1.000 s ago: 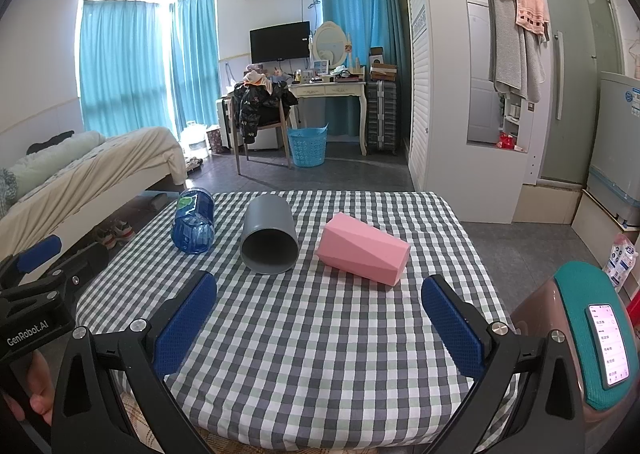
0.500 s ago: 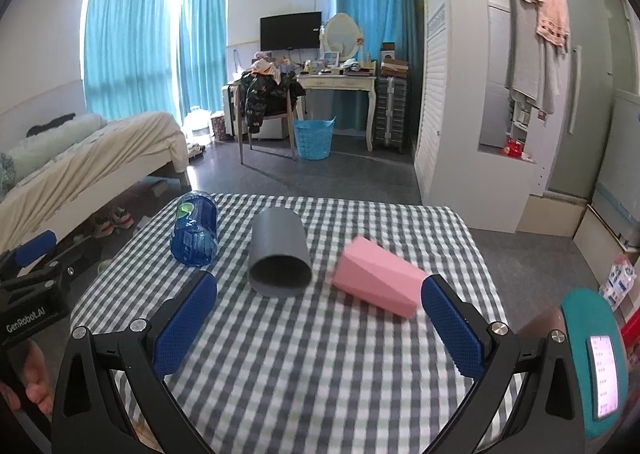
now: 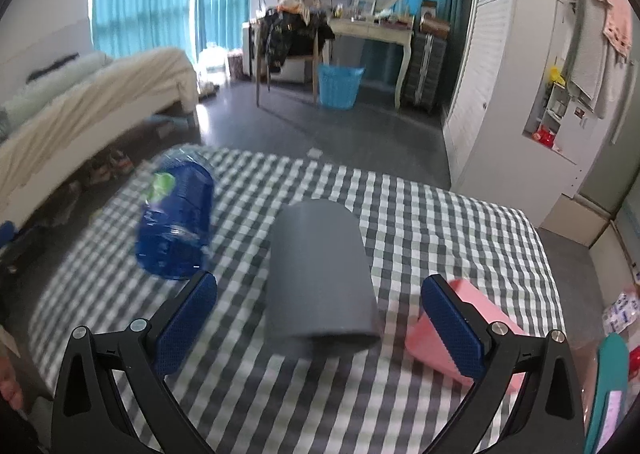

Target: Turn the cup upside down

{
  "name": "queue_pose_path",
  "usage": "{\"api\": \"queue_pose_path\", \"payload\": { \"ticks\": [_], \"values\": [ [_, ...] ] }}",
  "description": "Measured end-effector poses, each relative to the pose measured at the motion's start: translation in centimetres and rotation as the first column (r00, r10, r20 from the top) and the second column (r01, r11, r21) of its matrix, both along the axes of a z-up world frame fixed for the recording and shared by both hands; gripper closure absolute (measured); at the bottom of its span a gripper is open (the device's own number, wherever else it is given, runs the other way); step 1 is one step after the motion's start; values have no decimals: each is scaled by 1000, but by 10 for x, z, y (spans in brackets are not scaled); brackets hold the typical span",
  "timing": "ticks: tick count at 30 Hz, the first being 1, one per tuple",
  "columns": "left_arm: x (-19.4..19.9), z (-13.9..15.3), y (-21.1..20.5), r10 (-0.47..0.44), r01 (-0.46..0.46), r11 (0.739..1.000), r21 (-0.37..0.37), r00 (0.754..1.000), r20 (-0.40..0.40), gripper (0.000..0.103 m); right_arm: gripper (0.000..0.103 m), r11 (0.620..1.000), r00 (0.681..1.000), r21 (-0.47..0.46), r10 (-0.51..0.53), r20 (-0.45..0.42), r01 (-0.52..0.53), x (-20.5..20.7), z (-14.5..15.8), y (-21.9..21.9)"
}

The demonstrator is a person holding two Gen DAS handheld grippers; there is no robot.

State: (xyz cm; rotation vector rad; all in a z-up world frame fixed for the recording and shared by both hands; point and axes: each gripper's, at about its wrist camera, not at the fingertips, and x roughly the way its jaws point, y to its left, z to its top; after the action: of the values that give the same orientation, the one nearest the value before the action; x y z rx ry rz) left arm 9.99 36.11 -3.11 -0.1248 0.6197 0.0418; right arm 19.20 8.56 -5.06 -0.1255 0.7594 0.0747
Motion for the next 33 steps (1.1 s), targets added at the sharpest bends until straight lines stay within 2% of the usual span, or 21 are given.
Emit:
{"api": "queue_pose_path", "payload": {
  "ticks": [4,7,10,12,13,21,33],
  "values": [
    [8,-8,4,-11,11,1000,2,1000,-14,4,2,999,998,-40,3,-69,-6,22,-22,3],
    [14,-14,7,-21,21,1000,-5,1000,-20,4,7,999,994,-52,-12,-104,7,30,-33,3],
    [16,-17,9,-29,29,999,-13,999,-26,4,16,998,992,-66,-21,-125,13,34,-38,4],
    [17,-18,12,-31,31,999,-19,999,-28,4,28,998,989,-64,-23,-145,13,36,-41,5],
    [17,-17,13,-32,31,999,-21,999,-27,4,29,997,989,-69,-30,-146,20,37,-42,6],
    [5,-8,15,-48,48,999,-18,999,-11,4,30,996,983,-72,-72,-171,60,16,-39,9],
    [-37,10,7,-117,117,993,1,993,21,4,31,993,973,-44,-118,-200,112,-63,-29,36]
  ]
}}
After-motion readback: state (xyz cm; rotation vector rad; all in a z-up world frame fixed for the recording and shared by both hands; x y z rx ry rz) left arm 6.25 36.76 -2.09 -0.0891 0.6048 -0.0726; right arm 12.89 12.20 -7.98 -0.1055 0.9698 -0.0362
